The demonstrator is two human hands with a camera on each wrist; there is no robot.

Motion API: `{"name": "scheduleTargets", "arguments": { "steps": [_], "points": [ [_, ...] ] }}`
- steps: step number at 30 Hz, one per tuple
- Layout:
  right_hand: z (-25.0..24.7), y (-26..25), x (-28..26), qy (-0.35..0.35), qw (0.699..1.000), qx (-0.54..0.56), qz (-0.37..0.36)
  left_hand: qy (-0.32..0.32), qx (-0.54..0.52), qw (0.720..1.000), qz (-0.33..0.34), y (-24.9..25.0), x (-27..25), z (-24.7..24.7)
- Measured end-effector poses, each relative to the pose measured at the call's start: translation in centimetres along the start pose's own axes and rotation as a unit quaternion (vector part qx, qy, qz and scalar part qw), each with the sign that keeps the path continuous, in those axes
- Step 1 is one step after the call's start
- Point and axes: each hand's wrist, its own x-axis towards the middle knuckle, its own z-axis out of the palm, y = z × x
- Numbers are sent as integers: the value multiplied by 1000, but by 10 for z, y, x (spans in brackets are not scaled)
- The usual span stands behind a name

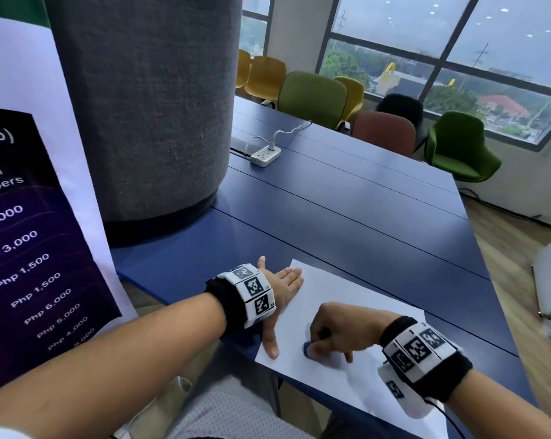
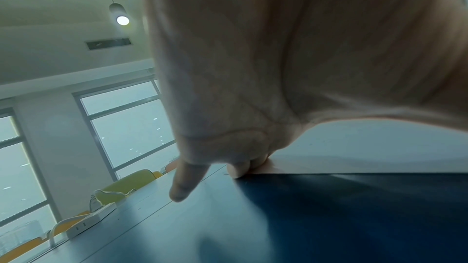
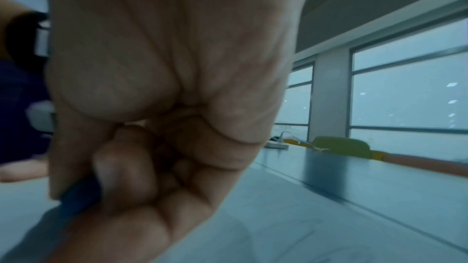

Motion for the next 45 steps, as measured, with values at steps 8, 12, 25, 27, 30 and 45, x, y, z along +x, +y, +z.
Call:
{"name": "scheduleTargets", "arguments": {
  "steps": [8, 12, 25, 27, 30, 45],
  "points": [
    [-5, 1, 2, 0, 999, -35, 7, -1, -1, 1000, 0, 0, 0, -1],
    [-8, 6, 6, 49, 998, -26, 1, -3, -9, 1000, 3, -1, 2, 0],
    [-44, 41, 36, 222, 962, -123, 102, 0, -29, 999, 19, -6, 3, 3],
    [-33, 30, 32, 210, 956, -192, 68, 5, -44, 999, 28, -9, 2, 4],
    [-20, 17, 26, 190, 948, -254, 7, 5, -36, 999, 28, -8, 2, 3],
    [-25, 40, 26, 238, 953, -151, 111, 46, -48, 997, 37, -9, 7, -5]
  ]
}}
